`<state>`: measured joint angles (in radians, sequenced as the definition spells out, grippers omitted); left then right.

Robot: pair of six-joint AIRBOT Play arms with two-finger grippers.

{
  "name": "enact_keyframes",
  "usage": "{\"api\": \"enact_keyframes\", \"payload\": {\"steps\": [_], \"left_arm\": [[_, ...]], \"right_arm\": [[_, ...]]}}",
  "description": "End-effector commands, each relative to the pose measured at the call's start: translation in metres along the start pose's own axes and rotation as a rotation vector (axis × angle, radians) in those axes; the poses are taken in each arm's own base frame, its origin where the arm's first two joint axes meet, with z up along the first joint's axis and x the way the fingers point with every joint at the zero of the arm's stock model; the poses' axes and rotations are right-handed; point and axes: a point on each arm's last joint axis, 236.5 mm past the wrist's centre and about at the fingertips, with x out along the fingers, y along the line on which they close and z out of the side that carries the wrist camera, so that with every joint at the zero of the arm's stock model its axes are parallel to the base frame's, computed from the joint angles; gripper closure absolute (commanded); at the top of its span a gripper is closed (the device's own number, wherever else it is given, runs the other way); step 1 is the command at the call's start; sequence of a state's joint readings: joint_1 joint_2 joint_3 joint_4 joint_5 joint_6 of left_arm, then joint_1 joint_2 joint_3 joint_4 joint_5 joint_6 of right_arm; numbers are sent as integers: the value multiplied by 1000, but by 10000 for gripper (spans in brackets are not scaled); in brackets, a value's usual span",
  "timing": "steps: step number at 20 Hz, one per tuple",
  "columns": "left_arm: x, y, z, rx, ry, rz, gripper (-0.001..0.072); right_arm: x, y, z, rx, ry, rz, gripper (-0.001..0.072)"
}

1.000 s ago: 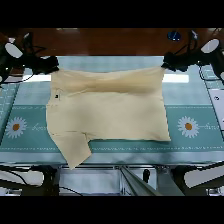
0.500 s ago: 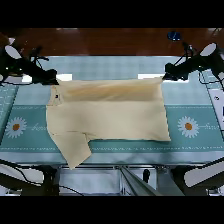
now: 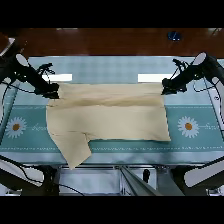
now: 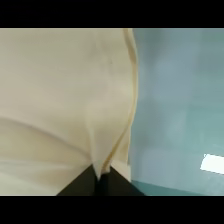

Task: Fold the shirts.

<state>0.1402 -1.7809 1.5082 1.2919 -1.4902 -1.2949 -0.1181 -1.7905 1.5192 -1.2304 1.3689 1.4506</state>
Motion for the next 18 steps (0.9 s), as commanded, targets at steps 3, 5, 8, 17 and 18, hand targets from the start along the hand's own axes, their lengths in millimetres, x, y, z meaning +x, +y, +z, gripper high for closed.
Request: {"api": "enact_keyframes", "payload": {"steps": [3,5,8,17,18], "left_arm": [[0,-5,-11,-76,46,2,197],[-7,-13,-13,-97,22,-24,197],[-22,-28,-28,-141,-68,-143,197],[12,23,-174,-608,-300,-296,198],[14,28,-177,-729,-316,-317,198]], "right_arm": [[10,0,-11,29,56,14,298],[-7,-3,-13,29,33,-15,298],[-55,-23,-14,36,-56,-104,299],[-45,-19,-115,160,-259,12,299],[-35,-12,-126,178,-258,49,299]]}}
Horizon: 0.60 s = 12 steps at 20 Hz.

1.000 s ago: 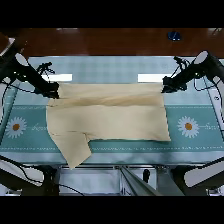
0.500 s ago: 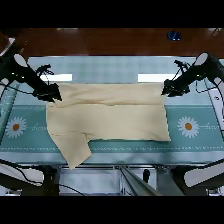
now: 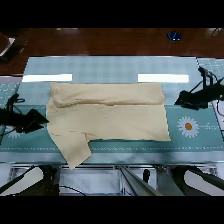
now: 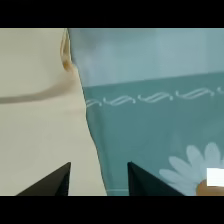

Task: Fold the shirts.

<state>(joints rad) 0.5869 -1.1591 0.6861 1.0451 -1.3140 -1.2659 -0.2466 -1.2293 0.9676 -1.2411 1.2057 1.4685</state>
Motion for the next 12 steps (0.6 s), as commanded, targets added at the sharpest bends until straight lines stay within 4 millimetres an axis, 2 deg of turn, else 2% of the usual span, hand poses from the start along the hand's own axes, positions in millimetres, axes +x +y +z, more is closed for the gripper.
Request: {"api": "enact_keyframes", "payload": {"steps": [1,4,6,12], "left_arm": [[6,23,-24,-244,-74,-57,198],[13,18,-43,-197,20,-39,199],[22,15,-55,-176,93,-32,199],[56,11,-79,-133,184,3,200]], "right_arm": [[23,16,-46,67,-36,114,299],[39,21,-75,83,6,160,299],[44,22,-83,91,23,170,300],[41,42,-69,143,-27,262,306]]}}
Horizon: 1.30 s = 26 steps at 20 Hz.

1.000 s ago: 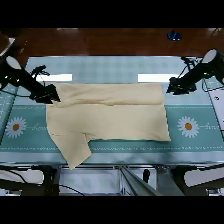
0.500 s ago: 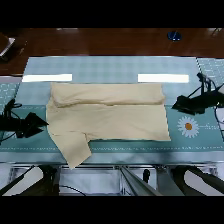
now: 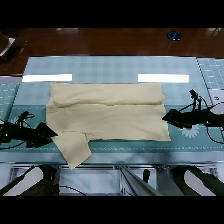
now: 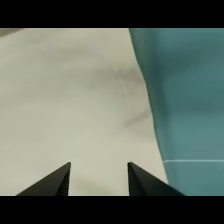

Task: Fold the shirts.

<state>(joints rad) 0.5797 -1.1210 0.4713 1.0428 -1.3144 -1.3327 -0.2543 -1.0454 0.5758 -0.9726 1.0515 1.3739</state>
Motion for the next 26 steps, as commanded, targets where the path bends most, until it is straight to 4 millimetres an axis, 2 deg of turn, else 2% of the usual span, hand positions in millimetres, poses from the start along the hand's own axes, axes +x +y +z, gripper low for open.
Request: {"api": "enact_keyframes", "payload": {"steps": [1,2,4,5,6,7,9,15,19,24,25,26], "left_arm": [[20,2,-7,23,20,33,202],[23,0,-7,33,16,35,216],[26,-3,-3,41,2,45,354],[27,-4,1,34,-14,53,413],[29,-5,3,47,-24,58,545],[30,-8,4,63,-28,58,687],[32,-14,5,103,-32,46,686],[32,-15,2,106,-21,45,686],[32,-15,2,111,-20,45,686],[32,-15,1,111,-17,44,687],[32,-15,1,111,-17,44,686],[32,-15,1,112,-17,44,686]], "right_arm": [[1,14,6,29,-35,65,306],[0,10,10,21,-52,55,305],[-13,-10,30,100,-125,44,306],[-21,-26,36,151,-150,33,305],[-29,-47,30,198,-132,7,305],[-34,-64,11,233,-65,-17,306],[-41,-83,-36,263,112,-71,306],[-12,-73,-91,219,296,-99,306],[0,-67,-91,188,315,-108,306],[29,-33,-58,179,195,-4,310],[31,-25,-53,176,177,12,348],[32,-19,-51,168,172,25,423]]}}
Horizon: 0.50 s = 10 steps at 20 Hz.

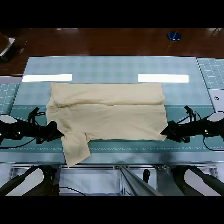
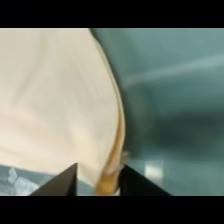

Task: Fold the shirts.

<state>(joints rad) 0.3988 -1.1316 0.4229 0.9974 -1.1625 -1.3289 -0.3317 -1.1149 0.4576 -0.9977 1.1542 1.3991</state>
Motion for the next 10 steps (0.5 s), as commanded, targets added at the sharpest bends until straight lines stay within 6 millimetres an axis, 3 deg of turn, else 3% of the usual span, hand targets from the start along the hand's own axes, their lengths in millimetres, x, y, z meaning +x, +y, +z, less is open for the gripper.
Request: {"api": "enact_keyframes", "payload": {"steps": [1,2,5,10], "left_arm": [[-1,0,1,6,-3,3,686],[-4,-3,5,19,-11,-5,686],[-25,-27,30,61,-76,-53,686],[-85,-83,98,132,-270,-147,687]], "right_arm": [[5,26,14,-49,-53,50,562],[4,32,13,-109,-45,54,684],[-13,49,29,-181,-78,58,686],[-65,88,96,-258,-246,58,686]]}}
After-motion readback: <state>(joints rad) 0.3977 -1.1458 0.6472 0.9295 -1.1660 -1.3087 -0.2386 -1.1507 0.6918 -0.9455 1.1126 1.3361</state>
